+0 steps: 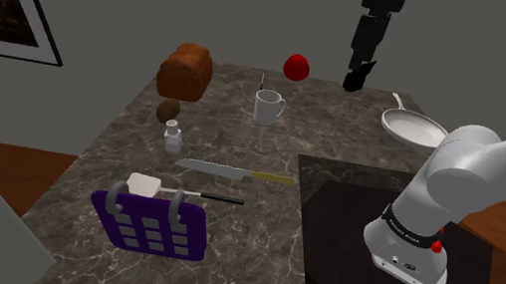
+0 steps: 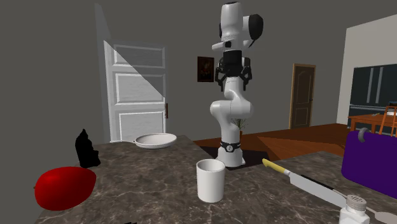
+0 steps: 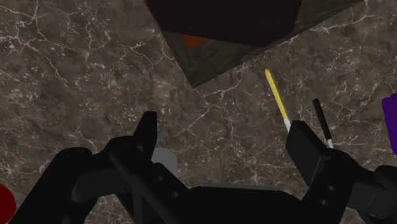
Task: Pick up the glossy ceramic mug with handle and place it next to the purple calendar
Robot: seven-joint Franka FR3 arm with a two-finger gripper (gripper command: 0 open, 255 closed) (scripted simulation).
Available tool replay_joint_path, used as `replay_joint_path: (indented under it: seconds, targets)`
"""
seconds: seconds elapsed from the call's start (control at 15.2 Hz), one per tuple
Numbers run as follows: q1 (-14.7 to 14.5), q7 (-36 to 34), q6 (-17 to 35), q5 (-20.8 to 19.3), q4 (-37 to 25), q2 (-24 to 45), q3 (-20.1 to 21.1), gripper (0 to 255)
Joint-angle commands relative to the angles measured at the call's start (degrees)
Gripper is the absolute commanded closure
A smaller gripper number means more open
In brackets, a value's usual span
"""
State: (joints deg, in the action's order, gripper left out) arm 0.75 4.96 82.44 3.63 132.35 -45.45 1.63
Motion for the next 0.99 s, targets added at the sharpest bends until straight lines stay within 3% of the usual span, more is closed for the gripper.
replay_joint_path:
  seconds: [0.0,0.46,0.92]
  targets:
    - [0.0,0.0,0.0,0.0,0.0,0.0,0.0,0]
    - [0.1,1.4,15.2,-1.3,4.5,8.5,0.9,0]
    - [0.3,2.0,29.6,-3.0,4.7,20.4,1.7,0]
